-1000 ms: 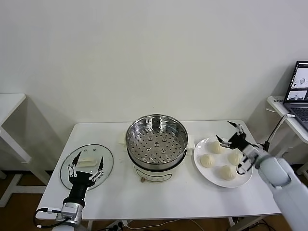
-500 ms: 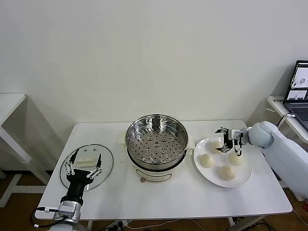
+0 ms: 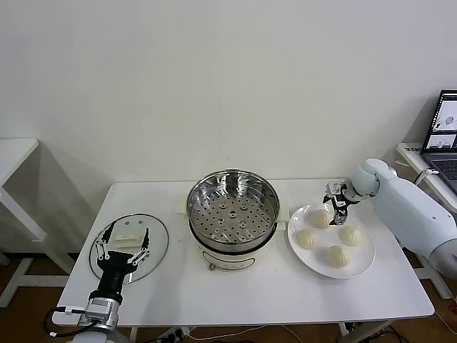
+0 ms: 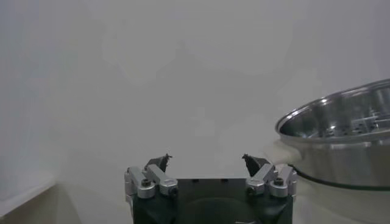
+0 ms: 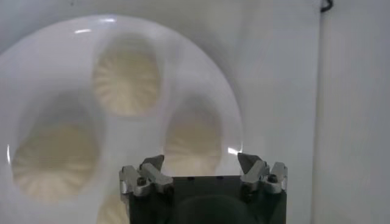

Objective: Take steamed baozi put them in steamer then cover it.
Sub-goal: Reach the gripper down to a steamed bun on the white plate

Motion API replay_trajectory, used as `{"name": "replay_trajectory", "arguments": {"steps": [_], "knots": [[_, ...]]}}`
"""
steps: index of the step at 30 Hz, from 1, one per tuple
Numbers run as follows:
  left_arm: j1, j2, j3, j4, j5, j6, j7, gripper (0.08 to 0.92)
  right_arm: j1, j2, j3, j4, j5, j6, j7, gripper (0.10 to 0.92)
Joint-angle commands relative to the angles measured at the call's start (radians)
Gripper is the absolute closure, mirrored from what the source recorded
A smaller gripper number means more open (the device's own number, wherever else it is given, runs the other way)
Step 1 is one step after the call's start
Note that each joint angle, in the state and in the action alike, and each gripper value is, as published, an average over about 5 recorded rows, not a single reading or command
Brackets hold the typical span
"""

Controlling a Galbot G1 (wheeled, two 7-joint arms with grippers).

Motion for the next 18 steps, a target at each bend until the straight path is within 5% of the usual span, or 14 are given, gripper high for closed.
{"name": "replay_trajectory", "arguments": {"steps": [1,18], "knots": [[0.000,-0.001,0.001,0.001,0.000,-0.001,-0.001,0.177,0.047,0.036,-0.051,-0.074,-0.034,-0.002,-0.043,0.203],[0.006,-0.005,0.001,-0.007,0.005,-0.008,-0.003,0.177,0.008,0.103,0.001,-0.151,-0.062,0.021,-0.001,0.207]]}}
